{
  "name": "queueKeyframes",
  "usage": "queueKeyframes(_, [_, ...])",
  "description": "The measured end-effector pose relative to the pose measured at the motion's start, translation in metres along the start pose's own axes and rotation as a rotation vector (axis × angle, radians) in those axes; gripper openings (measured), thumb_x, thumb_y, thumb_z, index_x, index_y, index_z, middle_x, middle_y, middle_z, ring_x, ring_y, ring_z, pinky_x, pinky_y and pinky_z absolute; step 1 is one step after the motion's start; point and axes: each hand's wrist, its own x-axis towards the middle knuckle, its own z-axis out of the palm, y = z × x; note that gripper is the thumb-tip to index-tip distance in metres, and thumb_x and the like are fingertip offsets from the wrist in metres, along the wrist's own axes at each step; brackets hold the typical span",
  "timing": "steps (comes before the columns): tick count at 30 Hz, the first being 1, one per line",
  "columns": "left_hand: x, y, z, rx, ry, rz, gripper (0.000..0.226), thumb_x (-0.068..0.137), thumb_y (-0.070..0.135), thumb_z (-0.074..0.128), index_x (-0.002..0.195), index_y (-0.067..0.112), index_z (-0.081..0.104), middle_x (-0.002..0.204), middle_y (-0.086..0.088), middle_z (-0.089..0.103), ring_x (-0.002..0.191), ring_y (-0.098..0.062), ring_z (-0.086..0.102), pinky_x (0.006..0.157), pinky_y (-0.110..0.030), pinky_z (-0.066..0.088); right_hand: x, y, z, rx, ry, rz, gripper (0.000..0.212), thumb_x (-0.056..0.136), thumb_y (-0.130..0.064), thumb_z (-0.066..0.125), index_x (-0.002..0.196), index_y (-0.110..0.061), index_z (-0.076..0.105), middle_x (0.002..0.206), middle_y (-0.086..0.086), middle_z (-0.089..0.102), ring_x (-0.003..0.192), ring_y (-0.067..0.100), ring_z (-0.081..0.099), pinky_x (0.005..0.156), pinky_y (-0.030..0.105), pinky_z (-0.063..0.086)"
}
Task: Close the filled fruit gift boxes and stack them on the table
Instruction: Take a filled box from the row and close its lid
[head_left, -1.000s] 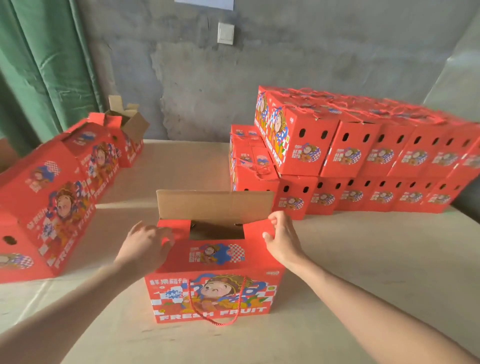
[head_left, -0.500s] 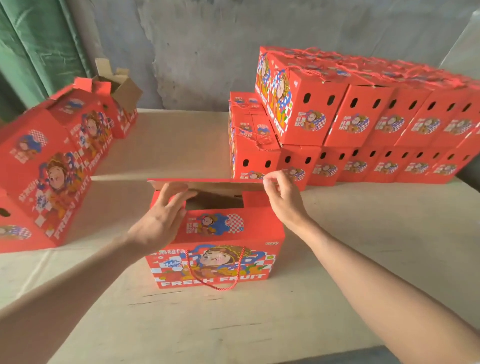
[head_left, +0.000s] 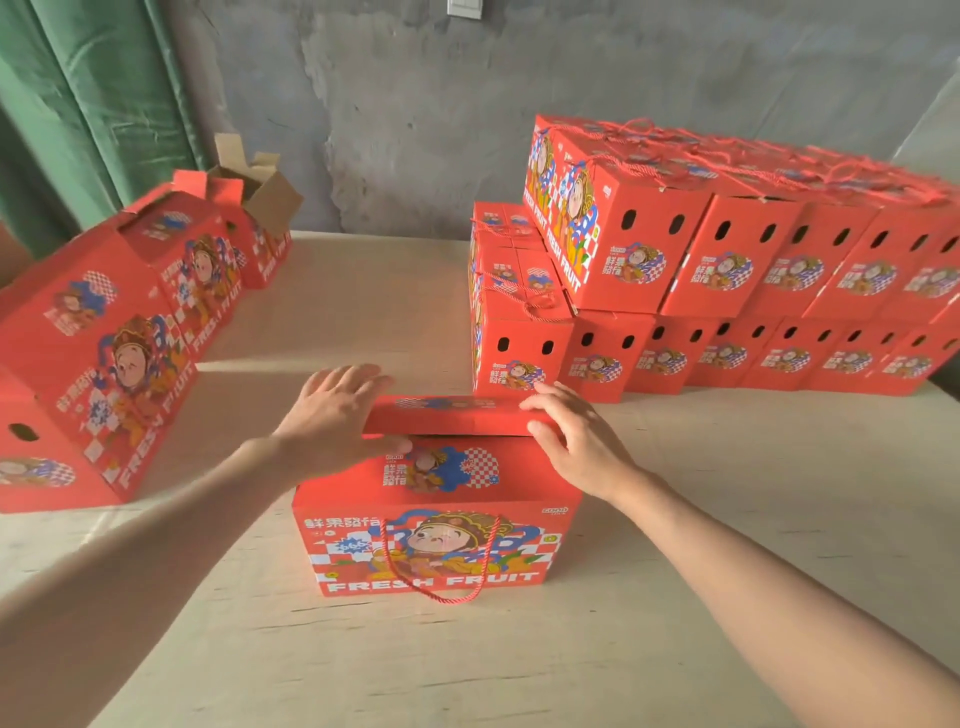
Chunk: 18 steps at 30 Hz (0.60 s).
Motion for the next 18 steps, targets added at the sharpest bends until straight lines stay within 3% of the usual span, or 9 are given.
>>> queueKeyframes(2, [0.017,-0.01,-0.004,0.048,-0.312,-0.006,0.11,0.061,0.091,0.03,0.149,0.026,0.018,0.154,-0.003,0.024,0.141,-0.022,0.022,0.115,-0.042,0.019,0.007,0.006,-0.011,-0.061,-0.221,0.046,0.044,0.097,-0.043,0.042,0.141,-0.041,0.036,0.156,-0.004,0.021,0.144,0.011,0.016,0.111,0.023,0.01])
queueKeyframes(5, [0.031,-0.018,-0.005,-0.004,-0.51,0.066,0.114,0.052,0.094,0.025,0.149,0.035,0.008,0.139,-0.003,0.039,0.129,-0.024,0.038,0.104,-0.04,0.034,0.015,0.014,-0.02,-0.111,-0.418,0.116,0.049,0.093,-0.059,0.036,0.139,-0.059,0.019,0.158,-0.005,0.014,0.144,0.013,0.019,0.113,0.034,0.018])
queueKeyframes(9, [0.03,-0.022,0.009,0.09,-0.39,0.127,0.1,0.063,0.089,0.009,0.149,0.037,0.006,0.129,-0.002,0.042,0.124,-0.022,0.038,0.101,-0.036,0.036,0.018,0.013,-0.017,-0.143,-0.421,0.095,0.044,0.094,-0.057,0.035,0.137,-0.06,0.024,0.151,-0.001,0.025,0.125,0.023,0.046,0.104,0.035,0.034])
queueKeyframes(13, [0.026,-0.023,0.02,0.108,-0.298,0.136,0.087,0.072,0.075,0.011,0.15,0.035,0.009,0.129,-0.001,0.042,0.124,-0.022,0.037,0.105,-0.036,0.033,0.019,0.013,-0.014,-0.124,-0.43,0.077,0.041,0.098,-0.05,0.035,0.135,-0.063,0.023,0.146,0.0,0.025,0.132,0.024,0.035,0.107,0.037,0.03])
queueKeyframes(18, [0.026,-0.023,0.022,0.085,-0.288,0.118,0.086,0.072,0.08,0.006,0.148,0.041,0.006,0.131,0.001,0.039,0.126,-0.021,0.035,0.105,-0.037,0.028,0.017,0.014,-0.012,-0.126,-0.474,0.042,0.043,0.098,-0.049,0.03,0.134,-0.067,0.014,0.148,-0.006,0.014,0.14,0.022,0.019,0.109,0.038,0.026])
